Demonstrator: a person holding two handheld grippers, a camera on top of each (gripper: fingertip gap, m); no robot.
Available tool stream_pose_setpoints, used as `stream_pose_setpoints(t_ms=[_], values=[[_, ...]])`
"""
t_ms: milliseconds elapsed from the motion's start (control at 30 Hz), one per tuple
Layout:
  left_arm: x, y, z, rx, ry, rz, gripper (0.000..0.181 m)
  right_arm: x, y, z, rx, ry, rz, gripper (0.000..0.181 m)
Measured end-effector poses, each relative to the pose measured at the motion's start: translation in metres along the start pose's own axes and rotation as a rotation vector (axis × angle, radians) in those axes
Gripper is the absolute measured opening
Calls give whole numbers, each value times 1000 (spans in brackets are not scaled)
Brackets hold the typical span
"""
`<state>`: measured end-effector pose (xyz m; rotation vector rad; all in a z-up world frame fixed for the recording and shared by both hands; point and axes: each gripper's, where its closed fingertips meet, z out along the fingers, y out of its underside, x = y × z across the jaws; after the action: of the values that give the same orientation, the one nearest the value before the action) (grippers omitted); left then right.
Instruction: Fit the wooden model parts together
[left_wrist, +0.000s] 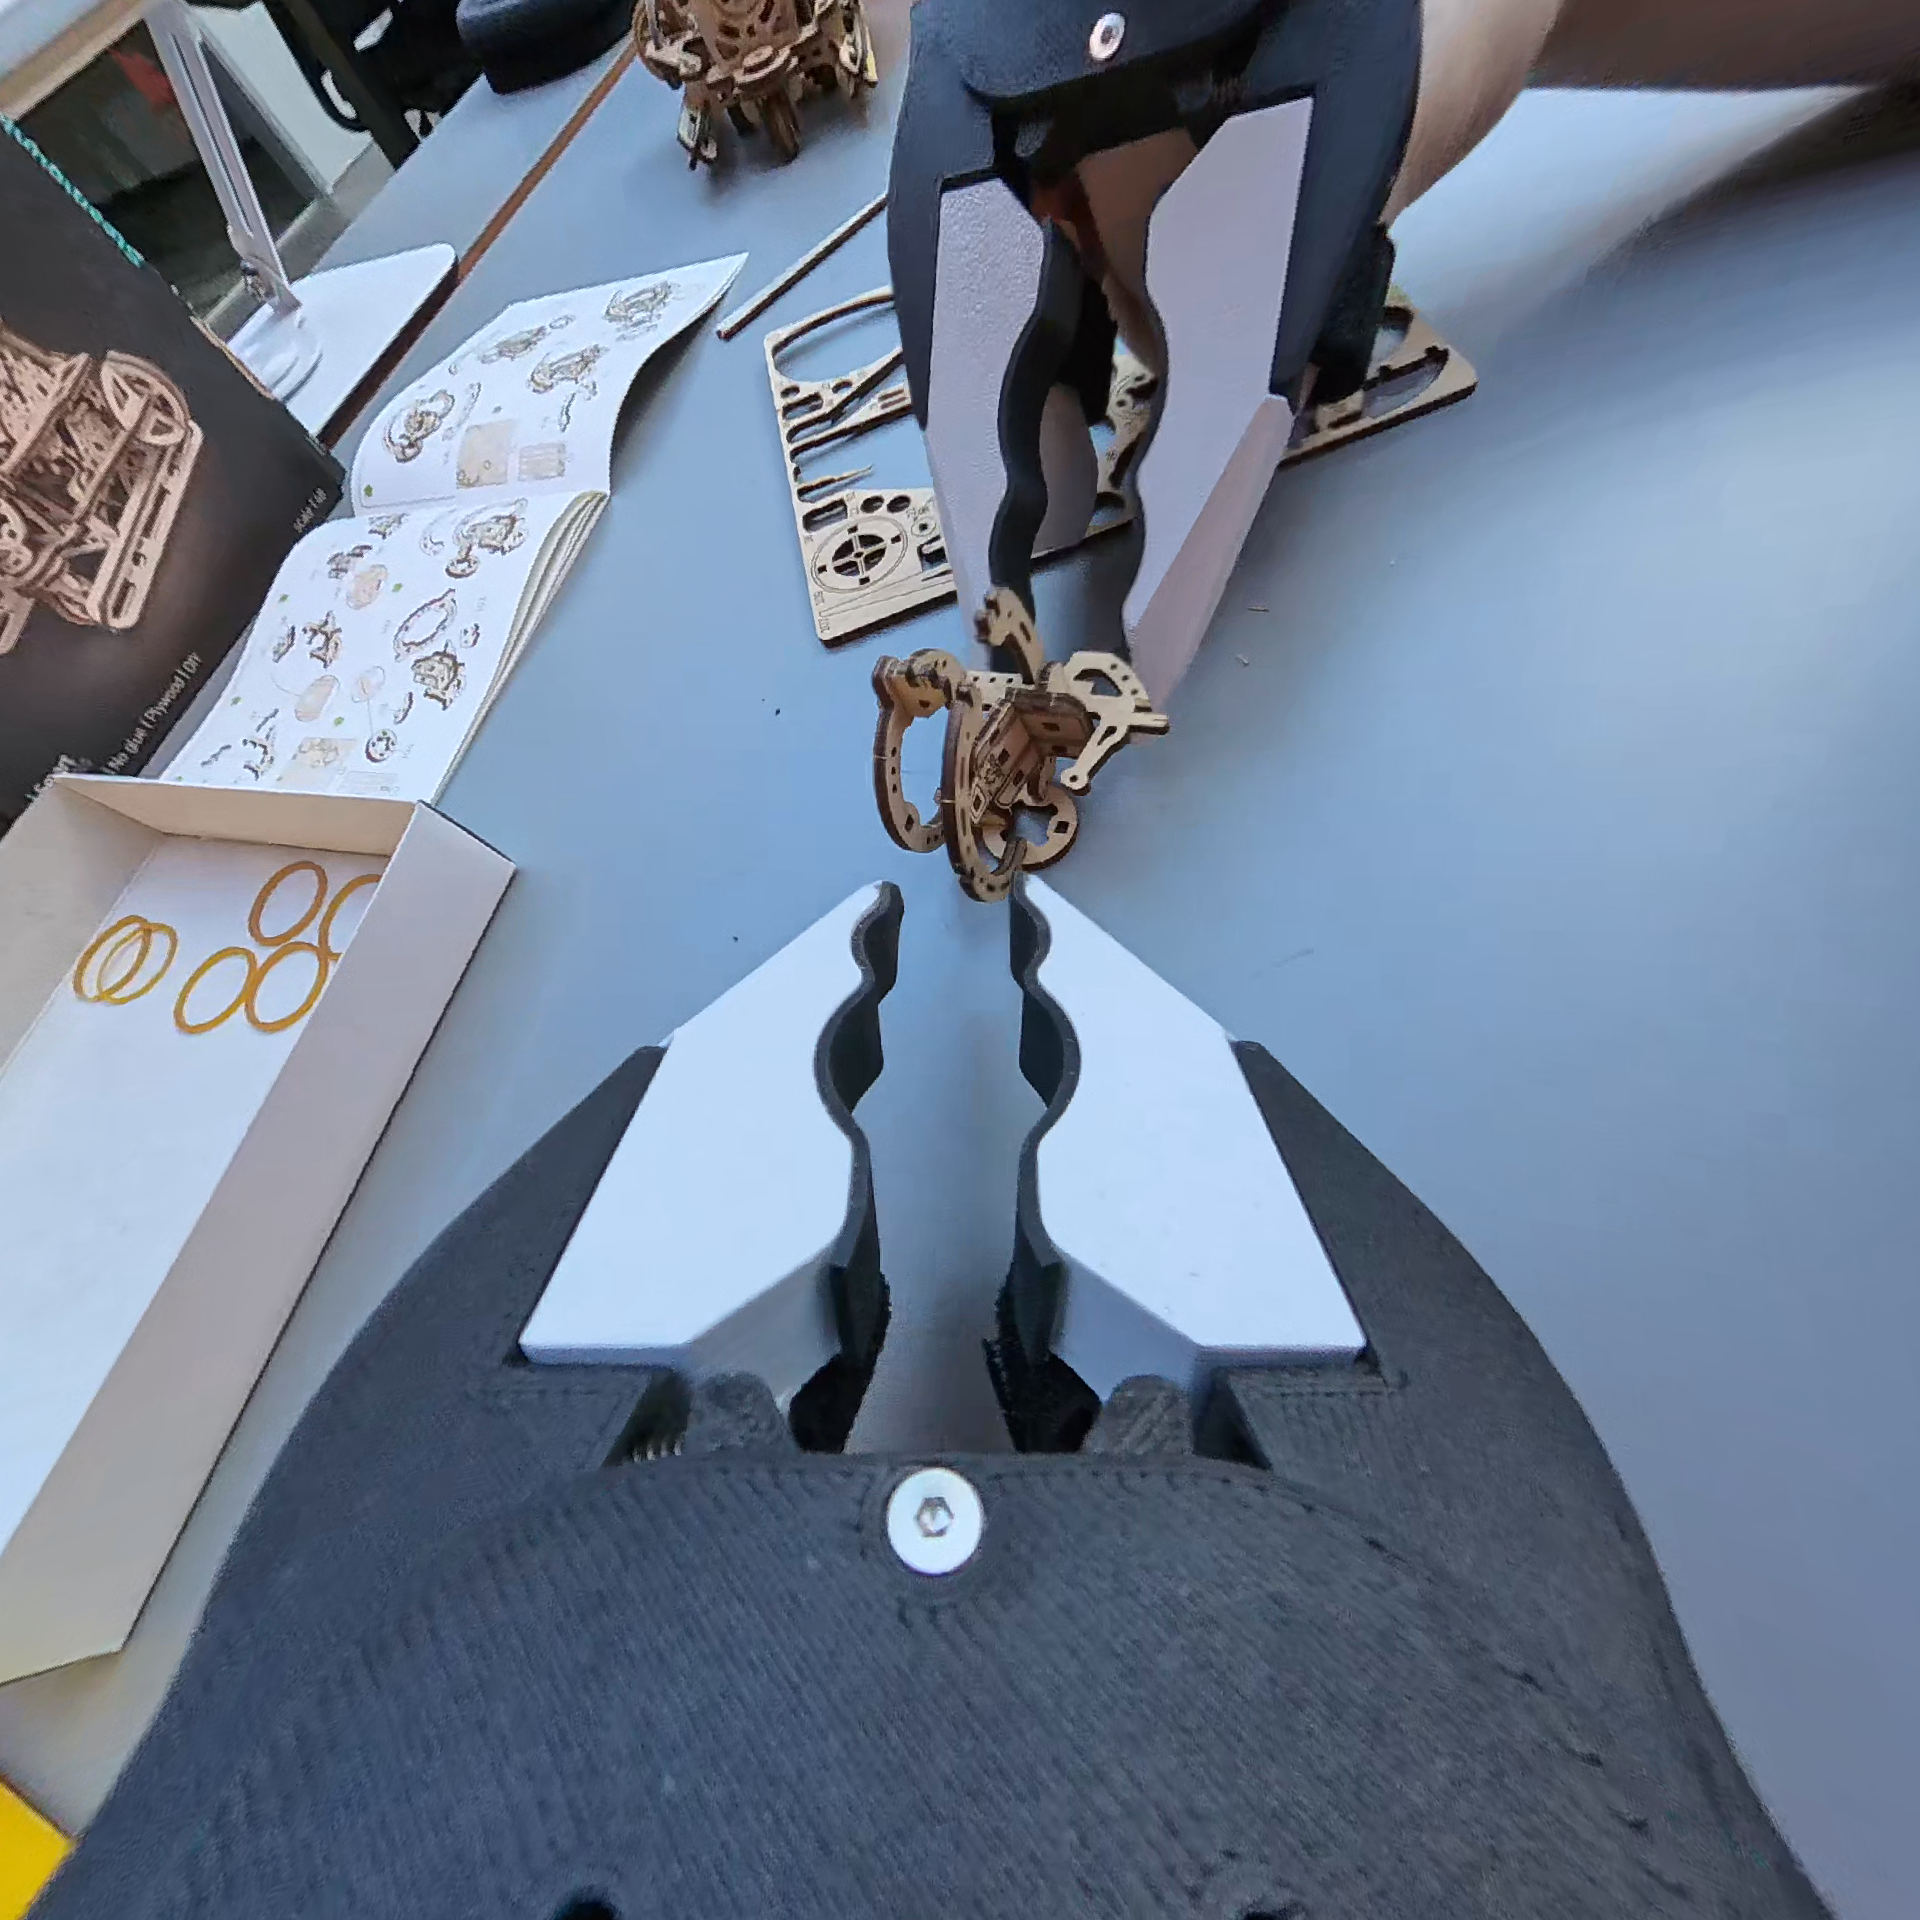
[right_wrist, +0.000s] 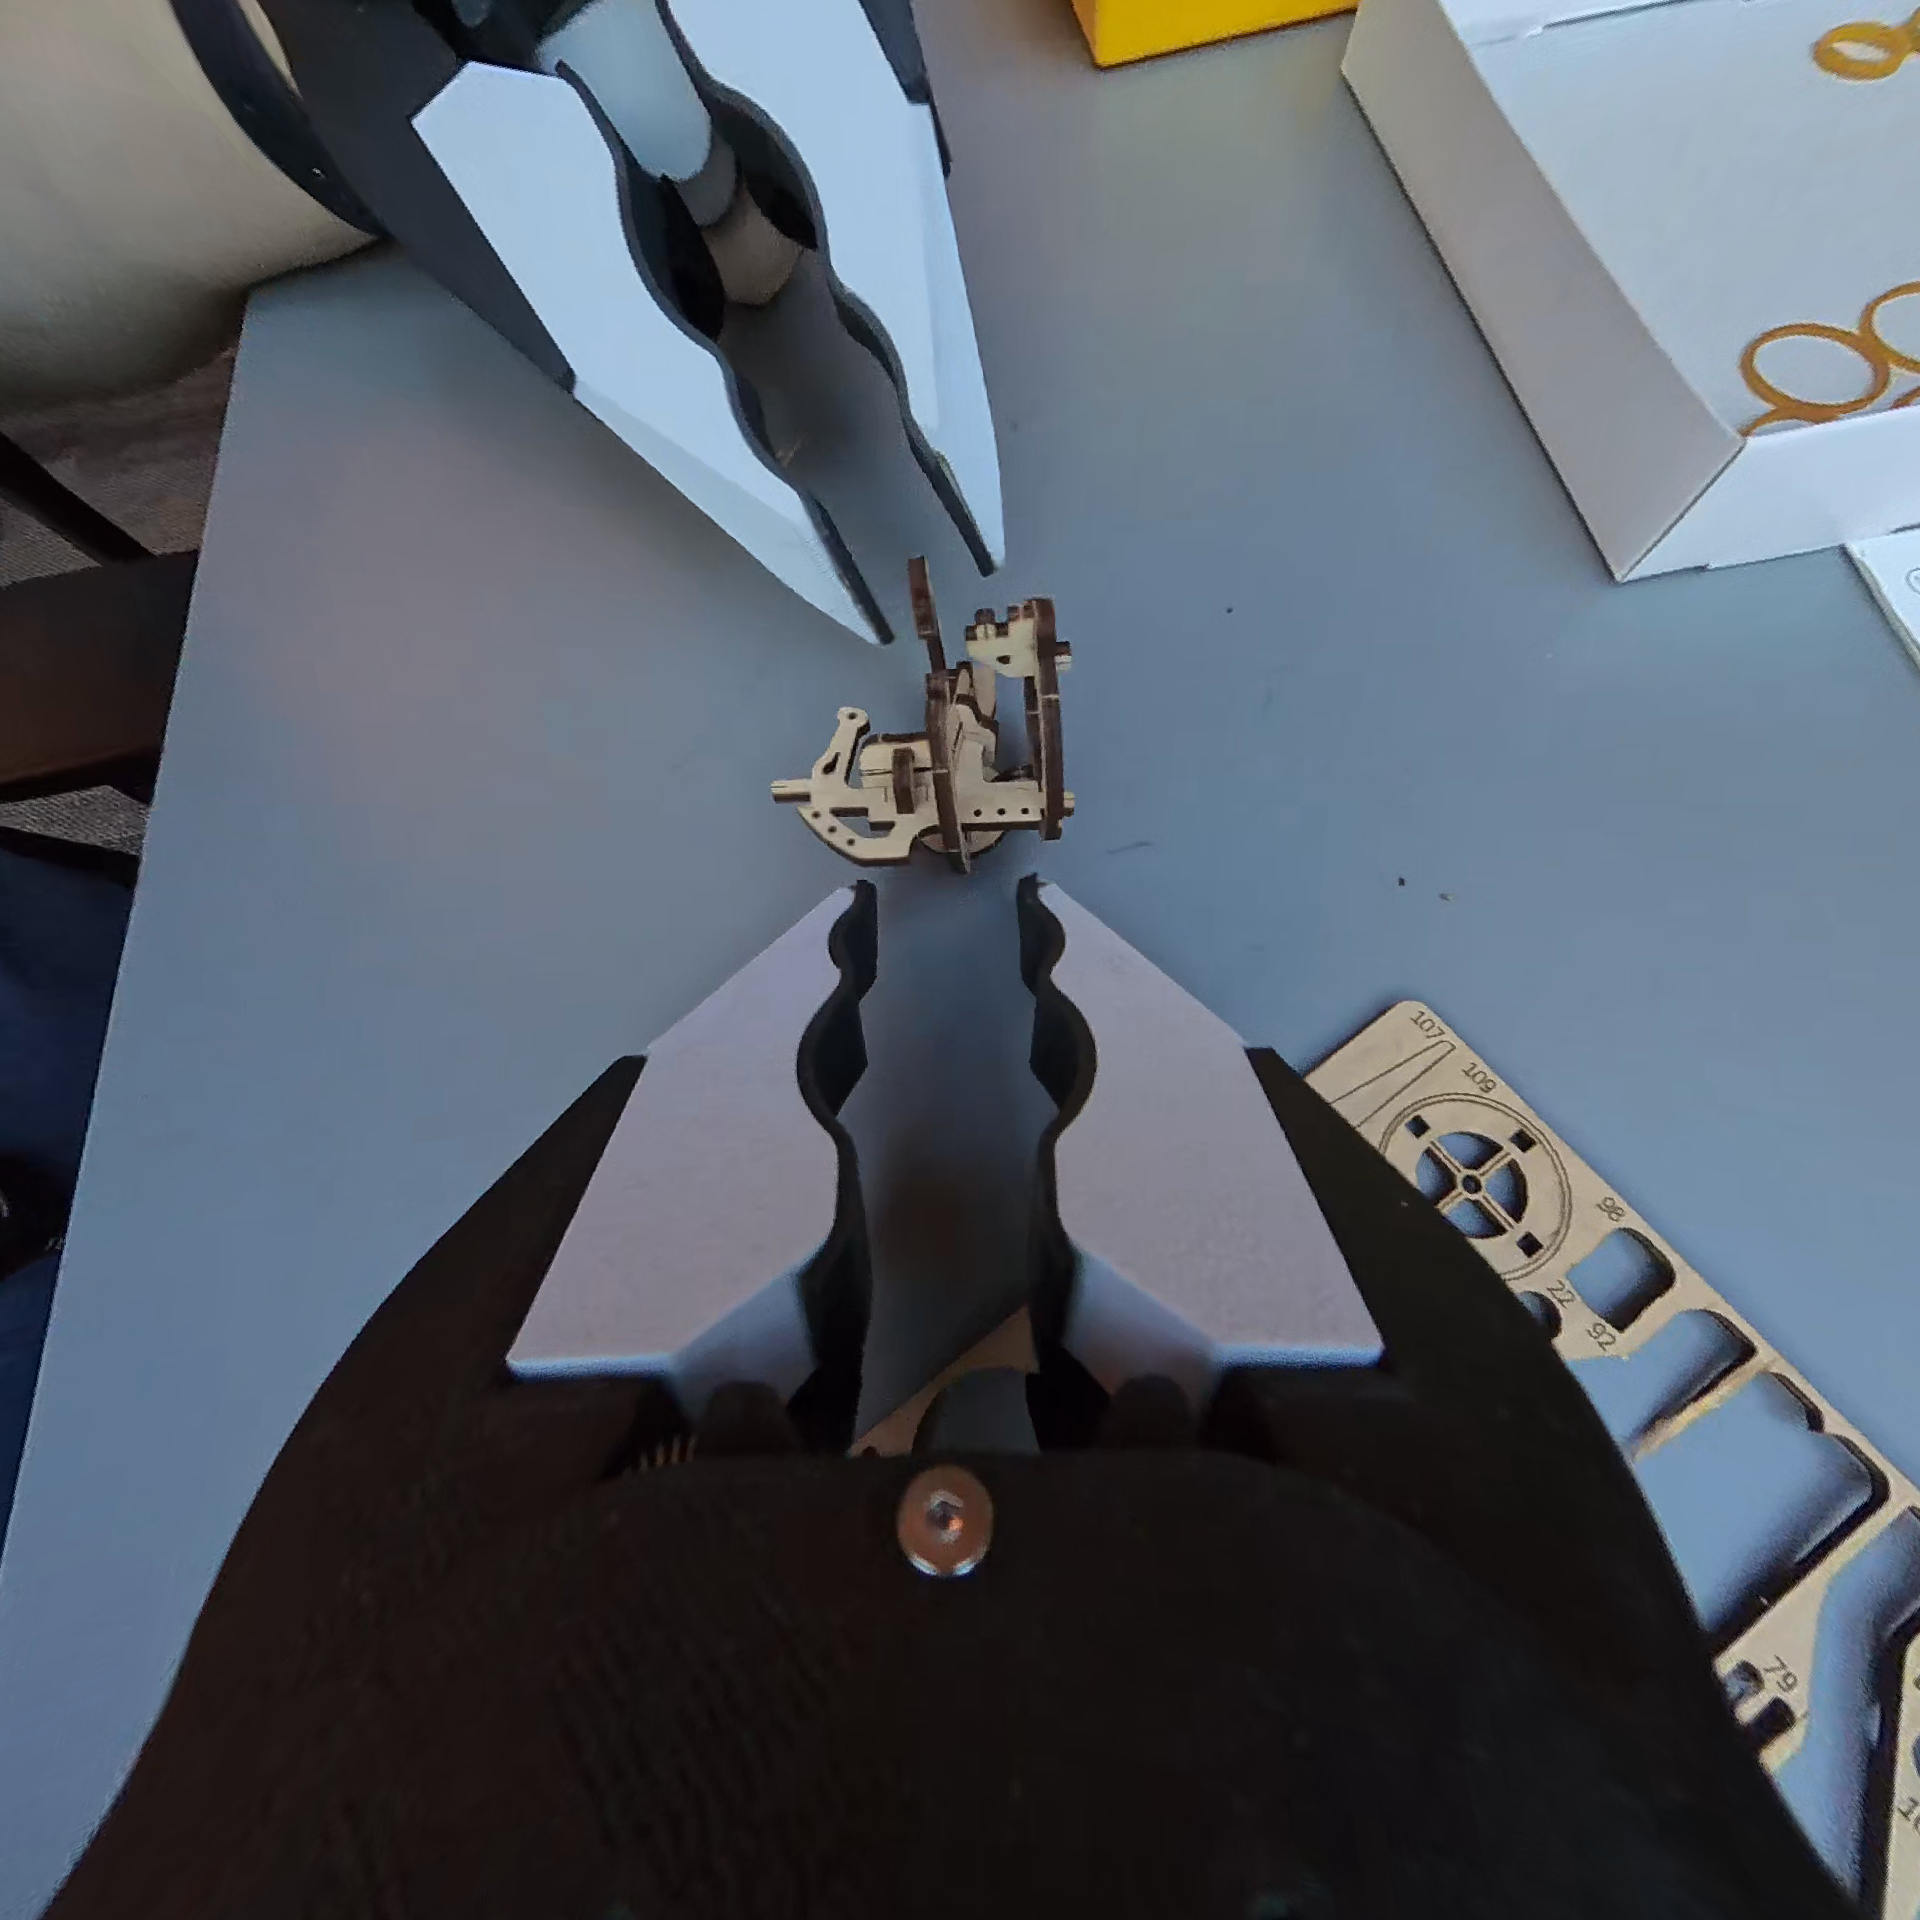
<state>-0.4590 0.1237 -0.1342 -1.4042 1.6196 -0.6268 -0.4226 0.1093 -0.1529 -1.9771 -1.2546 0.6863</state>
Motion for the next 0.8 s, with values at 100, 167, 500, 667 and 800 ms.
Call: stream_pose_setpoints(t_ms=[100, 167, 500, 667, 800], values=[[-3, -1, -1, 12, -1, -9, 22, 1, -7, -5, 52, 16, -38, 24], [-3, -4, -3, 38, 24, -28, 23, 1, -10, -8, 61, 21, -62, 23], [2, -19, -6, 11, 215, 97, 11, -11, 3, -4, 3, -12, -143, 24], [-5, -6, -3, 38, 204, 59, 23, -3, 2, -2, 3, 45, -138, 23], [1, 1, 3, 36, 207, 93, 18, 0, -1, -2, 13, 53, -124, 20]])
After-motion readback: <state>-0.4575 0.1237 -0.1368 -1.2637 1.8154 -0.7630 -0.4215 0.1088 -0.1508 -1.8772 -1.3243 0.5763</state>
